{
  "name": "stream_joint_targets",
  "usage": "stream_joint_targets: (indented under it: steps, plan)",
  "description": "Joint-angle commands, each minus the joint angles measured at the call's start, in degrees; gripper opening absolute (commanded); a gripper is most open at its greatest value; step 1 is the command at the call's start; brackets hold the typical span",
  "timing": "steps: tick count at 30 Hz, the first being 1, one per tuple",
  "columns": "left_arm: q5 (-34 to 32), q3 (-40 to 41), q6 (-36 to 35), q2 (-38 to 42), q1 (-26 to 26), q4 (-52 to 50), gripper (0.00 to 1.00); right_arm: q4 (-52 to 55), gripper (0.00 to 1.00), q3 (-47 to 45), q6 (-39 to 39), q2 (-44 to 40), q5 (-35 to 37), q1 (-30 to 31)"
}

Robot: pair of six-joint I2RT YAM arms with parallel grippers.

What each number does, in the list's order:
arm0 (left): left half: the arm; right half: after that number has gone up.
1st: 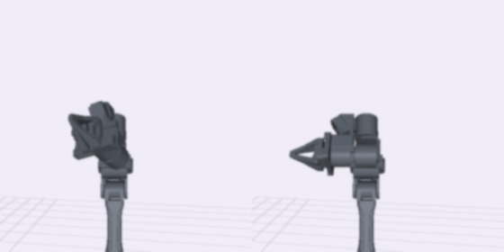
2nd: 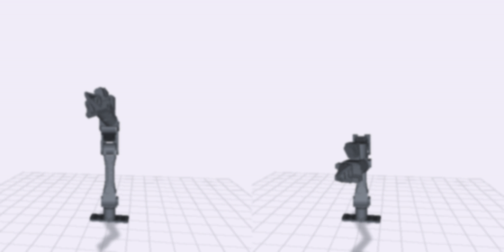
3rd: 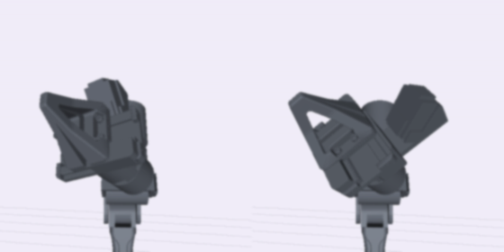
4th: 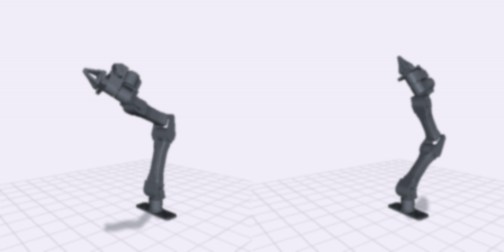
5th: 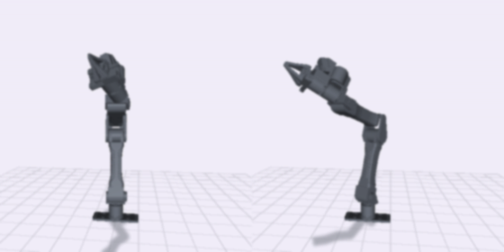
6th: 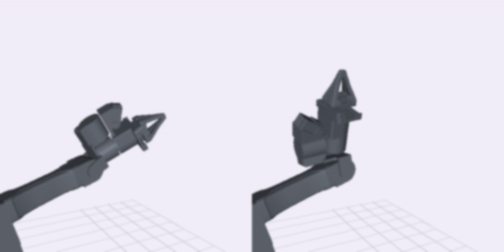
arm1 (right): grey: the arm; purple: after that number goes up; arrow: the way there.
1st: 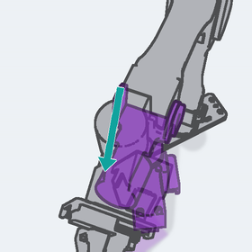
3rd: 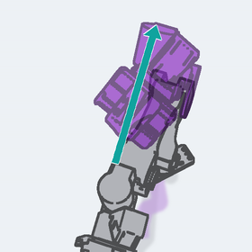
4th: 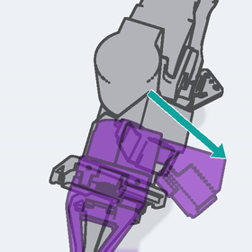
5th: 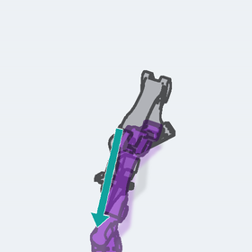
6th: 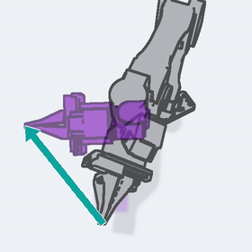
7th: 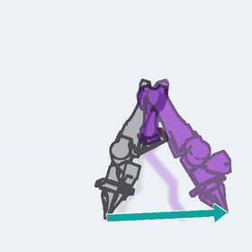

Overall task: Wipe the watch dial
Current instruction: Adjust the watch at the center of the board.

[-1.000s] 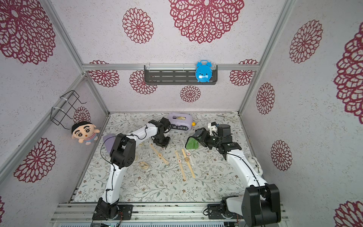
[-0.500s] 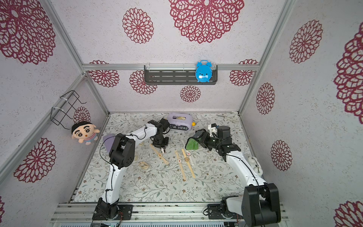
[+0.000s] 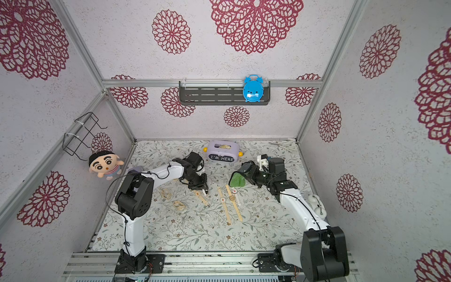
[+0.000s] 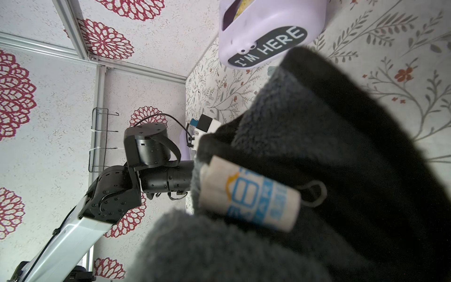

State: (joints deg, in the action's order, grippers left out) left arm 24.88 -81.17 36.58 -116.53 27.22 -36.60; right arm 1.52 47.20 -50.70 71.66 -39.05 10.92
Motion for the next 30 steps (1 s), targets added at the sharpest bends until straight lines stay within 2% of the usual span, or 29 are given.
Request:
stream_joint_targets:
  steps: [1, 10, 20, 23, 27, 30]
  plan:
    - [5.91, 3.16, 5.07, 1.89, -1.93, 13.26, 0.0, -2.57, 0.0, 0.72, -0.19, -0.96, -0.37, 0.41]
    - [7.39, -2.2, 13.06, -4.77, -3.76, 18.83, 0.01, -1.31, 0.0, 2.95, 1.01, 0.41, -0.93, 0.86]
    - [7.46, 3.39, 20.05, -7.41, -5.15, 26.19, 0.17, -0.12, 0.0, 3.54, 1.99, 0.06, -1.03, 0.85]
    - [7.03, 5.64, 20.07, -6.74, -5.42, 26.59, 0.26, -0.02, 0.0, 3.32, 2.07, -0.36, -0.94, 0.81]
    - [5.79, 8.57, 19.28, -4.99, -5.53, 25.85, 0.49, -0.1, 0.0, 2.94, 2.23, -0.56, -0.78, 0.86]
    - [4.61, 9.74, 18.58, -3.51, -5.75, 24.09, 0.62, -0.61, 0.0, 2.64, 1.94, -0.78, -0.68, 0.81]
